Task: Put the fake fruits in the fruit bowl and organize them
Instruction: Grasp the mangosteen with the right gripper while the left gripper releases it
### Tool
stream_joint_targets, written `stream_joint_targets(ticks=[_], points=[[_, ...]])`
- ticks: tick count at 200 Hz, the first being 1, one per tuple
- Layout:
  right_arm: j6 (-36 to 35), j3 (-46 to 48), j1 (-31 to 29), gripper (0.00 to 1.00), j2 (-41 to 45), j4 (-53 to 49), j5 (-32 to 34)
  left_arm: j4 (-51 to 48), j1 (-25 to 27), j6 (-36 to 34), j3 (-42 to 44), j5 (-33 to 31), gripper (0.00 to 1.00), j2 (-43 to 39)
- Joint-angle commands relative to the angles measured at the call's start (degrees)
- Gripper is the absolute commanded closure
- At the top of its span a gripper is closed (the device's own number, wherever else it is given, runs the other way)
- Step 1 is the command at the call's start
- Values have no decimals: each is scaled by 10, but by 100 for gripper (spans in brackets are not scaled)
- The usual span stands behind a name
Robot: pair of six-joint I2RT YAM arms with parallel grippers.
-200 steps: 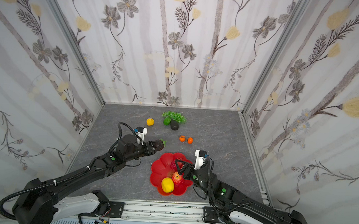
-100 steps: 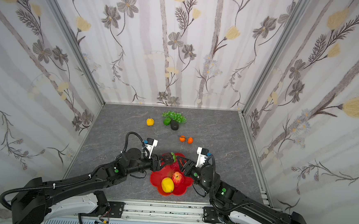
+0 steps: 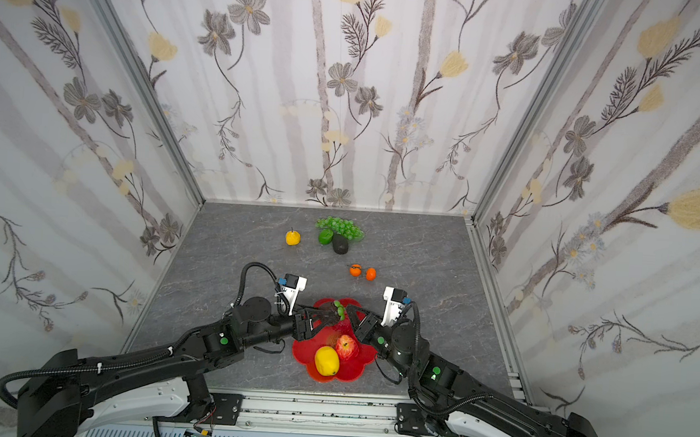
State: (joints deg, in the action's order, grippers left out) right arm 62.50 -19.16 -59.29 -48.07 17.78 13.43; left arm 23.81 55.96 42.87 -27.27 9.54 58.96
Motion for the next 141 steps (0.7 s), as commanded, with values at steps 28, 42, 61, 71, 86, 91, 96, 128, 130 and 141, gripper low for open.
stream_joint_targets(ticks=[28,42,61,71,86,91,96,128,130,141], points=[[-3,-4,0,77,-14,25,-12,20,2,2,-2,-6,47,-1],[-5,-7,0,78,-18,29,-18,24,1,3,-4,-2,47,5],[-7,-11,0,77,-22,27,-21,27,2,3,-7,0,47,11],[-9,-12,0,77,-24,26,-21,30,2,3,-8,3,47,14],[-9,-13,0,78,-27,21,-21,33,3,3,-9,6,47,16],[-9,-14,0,78,-28,20,-20,33,3,3,-9,7,47,16],[-9,-14,0,79,-30,20,-20,33,3,3,-9,7,47,15],[-13,-21,0,83,-36,9,-17,35,5,3,-9,10,47,12],[-13,-21,0,83,-36,7,-17,35,5,3,-9,11,47,12],[-16,-24,0,84,-38,2,-15,36,5,2,-11,13,47,12]])
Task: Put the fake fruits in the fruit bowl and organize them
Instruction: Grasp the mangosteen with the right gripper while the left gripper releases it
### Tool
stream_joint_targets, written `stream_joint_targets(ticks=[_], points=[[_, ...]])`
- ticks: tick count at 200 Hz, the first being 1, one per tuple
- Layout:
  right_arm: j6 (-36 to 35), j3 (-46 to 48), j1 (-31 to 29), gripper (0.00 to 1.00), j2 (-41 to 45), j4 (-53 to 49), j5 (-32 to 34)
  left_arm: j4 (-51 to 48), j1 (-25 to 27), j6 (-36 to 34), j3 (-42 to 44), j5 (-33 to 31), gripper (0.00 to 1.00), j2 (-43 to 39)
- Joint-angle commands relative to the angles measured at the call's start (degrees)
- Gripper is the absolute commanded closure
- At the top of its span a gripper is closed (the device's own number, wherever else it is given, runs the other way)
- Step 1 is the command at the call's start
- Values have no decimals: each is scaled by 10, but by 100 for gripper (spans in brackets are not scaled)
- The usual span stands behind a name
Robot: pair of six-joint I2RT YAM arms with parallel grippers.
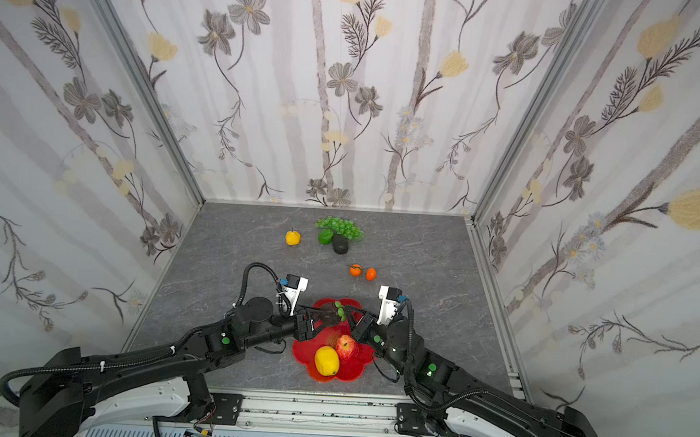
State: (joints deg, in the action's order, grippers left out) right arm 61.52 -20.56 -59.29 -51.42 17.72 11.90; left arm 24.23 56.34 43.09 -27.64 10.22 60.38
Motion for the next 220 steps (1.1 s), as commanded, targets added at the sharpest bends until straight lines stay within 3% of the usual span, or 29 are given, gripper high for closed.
stream_joint_targets(ticks=[1,66,119,162,220], points=[[-6,-11,0,84,-5,3,0,32,2,0,-7,6,47,-1],[-20,-26,0,91,-14,-29,5,31,5,-3,-8,5,46,2],[-37,-43,-4,96,-25,-58,8,30,5,-6,-9,-1,39,5],[-51,-51,-10,97,-27,-79,29,7,5,-15,-6,-19,27,-14],[-94,-86,-20,97,-50,-142,74,-147,-1,-68,-12,-123,8,-112]])
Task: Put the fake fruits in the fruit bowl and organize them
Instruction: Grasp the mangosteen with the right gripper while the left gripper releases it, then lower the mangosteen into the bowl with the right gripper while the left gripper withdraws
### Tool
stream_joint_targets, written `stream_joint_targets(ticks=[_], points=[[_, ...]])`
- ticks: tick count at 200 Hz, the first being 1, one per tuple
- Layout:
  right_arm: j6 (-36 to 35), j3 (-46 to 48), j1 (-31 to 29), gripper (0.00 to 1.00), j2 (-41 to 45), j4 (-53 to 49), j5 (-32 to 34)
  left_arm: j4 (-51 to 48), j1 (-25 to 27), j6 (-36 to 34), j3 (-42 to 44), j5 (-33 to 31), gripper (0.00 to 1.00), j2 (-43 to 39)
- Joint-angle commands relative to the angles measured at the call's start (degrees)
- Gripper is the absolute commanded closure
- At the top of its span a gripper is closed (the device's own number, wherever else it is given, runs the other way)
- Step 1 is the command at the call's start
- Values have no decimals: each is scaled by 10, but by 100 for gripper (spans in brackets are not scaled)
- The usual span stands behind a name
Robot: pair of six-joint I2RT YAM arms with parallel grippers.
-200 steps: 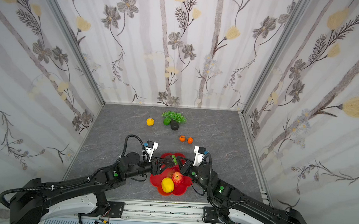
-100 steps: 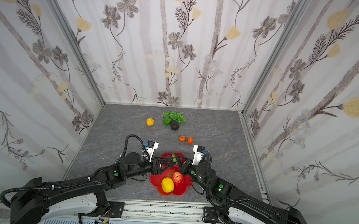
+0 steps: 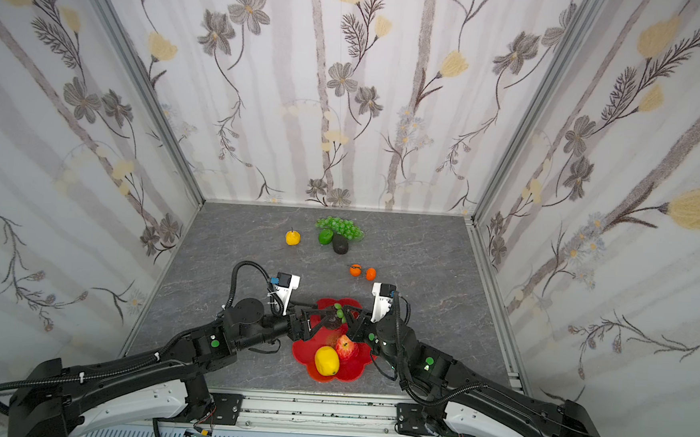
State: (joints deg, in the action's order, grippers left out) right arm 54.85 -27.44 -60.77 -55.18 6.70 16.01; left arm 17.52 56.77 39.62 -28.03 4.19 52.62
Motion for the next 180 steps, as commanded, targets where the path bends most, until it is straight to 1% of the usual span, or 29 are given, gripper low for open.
stream_joint_targets(ticks=[1,26,62,81,129,180], points=[[-28,-17,-5,97,-13,-33,34,-83,-5,-35,-8,-66,7,-37],[-43,-35,-15,98,-33,-55,53,-177,-22,-53,-24,-120,6,-84],[-64,-64,-31,97,-70,-79,71,-274,-54,-66,-39,-183,4,-145],[-72,-79,-40,98,-92,-92,81,-306,-71,-67,-40,-209,3,-172],[-91,-116,-69,98,-154,-125,111,-401,-91,-47,-35,-313,2,-246],[-98,-143,-96,98,-213,-153,130,-442,-104,-38,-6,-355,0,-310]])
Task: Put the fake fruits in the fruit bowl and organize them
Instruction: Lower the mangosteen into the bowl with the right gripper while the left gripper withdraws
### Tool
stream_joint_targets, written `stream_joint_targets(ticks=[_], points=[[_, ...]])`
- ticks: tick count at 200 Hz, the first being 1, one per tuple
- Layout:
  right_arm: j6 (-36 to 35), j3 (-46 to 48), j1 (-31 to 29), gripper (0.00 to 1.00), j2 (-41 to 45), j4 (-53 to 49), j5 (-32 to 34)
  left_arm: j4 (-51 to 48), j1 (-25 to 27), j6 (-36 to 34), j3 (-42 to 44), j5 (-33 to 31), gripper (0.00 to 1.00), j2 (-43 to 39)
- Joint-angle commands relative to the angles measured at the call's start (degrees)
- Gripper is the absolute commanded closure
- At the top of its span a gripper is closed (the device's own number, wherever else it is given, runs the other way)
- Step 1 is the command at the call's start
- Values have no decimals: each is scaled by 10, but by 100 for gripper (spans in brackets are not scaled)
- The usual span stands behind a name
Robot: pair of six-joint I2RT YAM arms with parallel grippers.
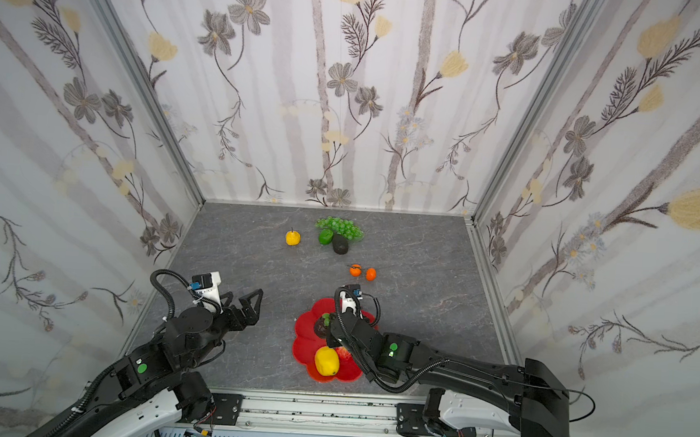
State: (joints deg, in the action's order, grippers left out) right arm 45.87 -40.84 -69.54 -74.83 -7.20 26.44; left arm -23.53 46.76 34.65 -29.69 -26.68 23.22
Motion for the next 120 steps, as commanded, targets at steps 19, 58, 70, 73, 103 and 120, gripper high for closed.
stream_joint_targets(ticks=[19,58,70,73,103,120], points=[[-9,-16,-13,98,-32,-28,33,-35,-6,12,20,-53,0,-24],[-14,-47,-26,99,-68,-63,52,-34,-9,3,27,-64,0,-26],[-15,-54,-31,99,-80,-75,58,-34,-11,2,30,-66,0,-26],[-15,-56,-33,100,-83,-77,60,-35,-11,1,30,-66,0,-27],[-20,-79,-44,100,-121,-95,73,-36,-13,1,38,-67,0,-30],[-24,-98,-51,100,-146,-107,81,-38,-14,1,41,-67,0,-32]])
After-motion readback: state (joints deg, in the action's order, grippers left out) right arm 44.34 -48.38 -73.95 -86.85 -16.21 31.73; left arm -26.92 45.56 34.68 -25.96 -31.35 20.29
